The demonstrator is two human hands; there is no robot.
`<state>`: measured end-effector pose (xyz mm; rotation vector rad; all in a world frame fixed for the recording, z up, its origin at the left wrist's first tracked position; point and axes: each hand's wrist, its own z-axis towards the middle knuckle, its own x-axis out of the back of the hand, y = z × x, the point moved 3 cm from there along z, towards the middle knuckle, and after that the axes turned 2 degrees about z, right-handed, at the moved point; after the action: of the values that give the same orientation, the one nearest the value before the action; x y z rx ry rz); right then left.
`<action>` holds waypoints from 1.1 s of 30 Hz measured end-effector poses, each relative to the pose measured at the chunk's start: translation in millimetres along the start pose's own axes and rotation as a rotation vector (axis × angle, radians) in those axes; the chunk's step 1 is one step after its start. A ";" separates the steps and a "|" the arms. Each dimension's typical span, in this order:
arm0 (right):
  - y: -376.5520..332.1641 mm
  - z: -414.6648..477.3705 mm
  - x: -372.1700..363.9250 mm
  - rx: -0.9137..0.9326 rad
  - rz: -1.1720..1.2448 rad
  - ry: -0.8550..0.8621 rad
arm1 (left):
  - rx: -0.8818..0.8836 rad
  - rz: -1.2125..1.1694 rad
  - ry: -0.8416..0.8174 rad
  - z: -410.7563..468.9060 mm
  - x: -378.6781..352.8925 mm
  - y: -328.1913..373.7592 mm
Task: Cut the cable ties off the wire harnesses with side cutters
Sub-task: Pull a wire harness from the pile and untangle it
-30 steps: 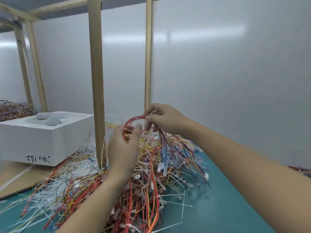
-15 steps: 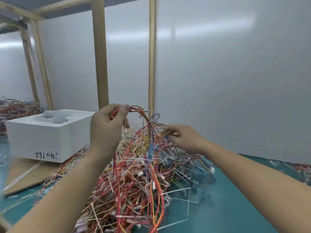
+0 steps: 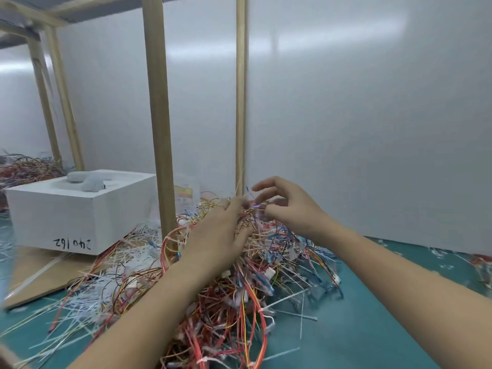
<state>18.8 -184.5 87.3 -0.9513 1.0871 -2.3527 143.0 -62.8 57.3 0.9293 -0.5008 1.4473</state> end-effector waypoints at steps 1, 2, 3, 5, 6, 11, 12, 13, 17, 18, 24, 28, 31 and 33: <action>6.5 -3.0 5.9 -0.018 -0.050 0.023 | 0.038 -0.042 0.015 -2.5 -3.4 -8.7; 14.7 -6.6 12.0 -0.040 -0.132 0.048 | 0.049 -0.065 0.032 -6.0 -5.4 -15.0; 23.9 -10.7 17.4 -0.064 -0.216 0.073 | 0.032 -0.082 0.067 -9.2 -5.0 -18.5; 43.5 -18.6 23.7 -0.114 -0.332 0.106 | -0.047 -0.119 0.206 -13.9 4.1 -20.9; 52.9 -22.0 24.1 -0.146 -0.378 0.104 | -0.064 -0.106 0.274 -14.4 10.9 -22.9; 67.5 -29.1 20.2 -0.226 -0.550 0.123 | 0.185 0.047 -0.180 -10.0 18.9 -50.5; 65.1 -29.6 18.6 -0.223 -0.542 0.120 | 0.181 0.049 -0.193 -10.7 20.3 -52.0; 62.0 -30.4 16.3 -0.217 -0.537 0.108 | 0.161 0.018 -0.144 -9.7 25.2 -51.4; 43.7 -30.5 8.8 -0.170 -0.531 0.047 | 0.140 -0.253 0.216 15.2 69.8 -39.8; 37.7 -28.6 8.3 -0.158 -0.518 0.040 | 0.140 -0.283 0.285 24.2 83.5 -35.3; 5.3 -22.5 8.6 -0.077 -0.459 0.131 | 0.180 -0.184 0.573 52.0 135.0 -23.9; -4.6 -33.4 -5.1 -0.052 -0.566 0.084 | 0.251 -0.014 0.066 41.5 83.8 -31.2; -10.8 -40.1 -18.3 0.018 -0.633 0.116 | 0.210 0.193 -0.170 10.3 20.6 -31.9; -10.0 -40.9 -32.7 0.085 -0.624 0.155 | 0.201 0.224 -0.170 -10.9 -13.4 -31.2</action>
<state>12.0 -138.1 62.1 -1.2282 0.8098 -2.9844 169.0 -58.6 33.3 1.1937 -0.6080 1.6509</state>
